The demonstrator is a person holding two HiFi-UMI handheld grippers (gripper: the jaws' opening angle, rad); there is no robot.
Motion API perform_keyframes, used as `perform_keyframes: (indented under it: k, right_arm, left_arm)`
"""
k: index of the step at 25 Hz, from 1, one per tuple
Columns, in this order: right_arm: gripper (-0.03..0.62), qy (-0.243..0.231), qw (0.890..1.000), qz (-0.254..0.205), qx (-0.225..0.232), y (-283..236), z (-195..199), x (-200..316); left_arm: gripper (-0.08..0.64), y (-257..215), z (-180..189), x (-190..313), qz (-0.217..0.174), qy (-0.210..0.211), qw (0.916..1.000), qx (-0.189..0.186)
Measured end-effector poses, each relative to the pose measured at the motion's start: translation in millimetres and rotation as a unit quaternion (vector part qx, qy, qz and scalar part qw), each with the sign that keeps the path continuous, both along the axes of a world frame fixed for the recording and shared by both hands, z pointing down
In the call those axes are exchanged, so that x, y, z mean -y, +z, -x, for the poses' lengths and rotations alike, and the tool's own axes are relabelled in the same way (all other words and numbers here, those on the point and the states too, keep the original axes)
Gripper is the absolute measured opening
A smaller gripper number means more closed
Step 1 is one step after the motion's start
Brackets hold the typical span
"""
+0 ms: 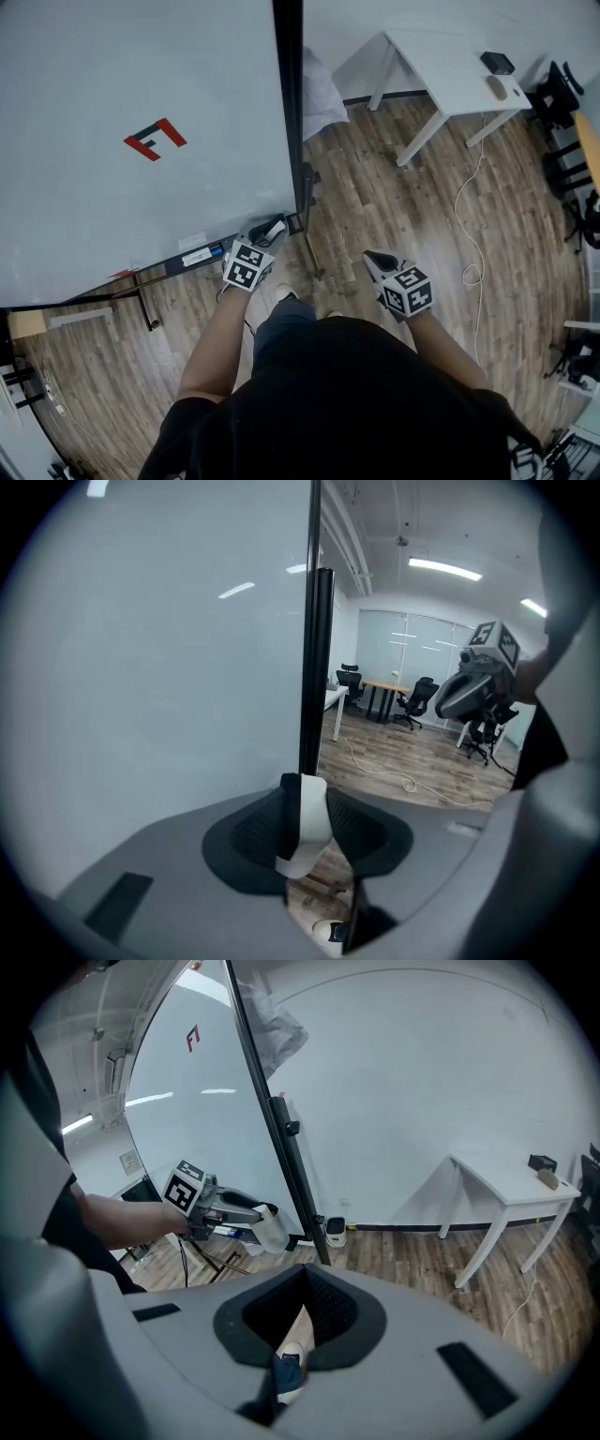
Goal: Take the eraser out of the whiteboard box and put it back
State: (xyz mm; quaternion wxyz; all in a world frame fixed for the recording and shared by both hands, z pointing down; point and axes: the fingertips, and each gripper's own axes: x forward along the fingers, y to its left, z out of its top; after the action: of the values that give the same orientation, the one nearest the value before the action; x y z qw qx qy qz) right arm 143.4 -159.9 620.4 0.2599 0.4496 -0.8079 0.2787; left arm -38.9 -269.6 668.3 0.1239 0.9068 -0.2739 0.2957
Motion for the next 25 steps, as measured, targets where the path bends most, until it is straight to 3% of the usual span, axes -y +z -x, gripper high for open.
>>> perform_keyframes:
  k: [25]
  right_arm:
    - [-0.005,-0.001,1.0,-0.004,0.005,-3.7,-3.8,-5.5]
  left_arm:
    - [0.189,-1.8,-1.1,6.3,-0.004,-0.01,0.9999,0.006]
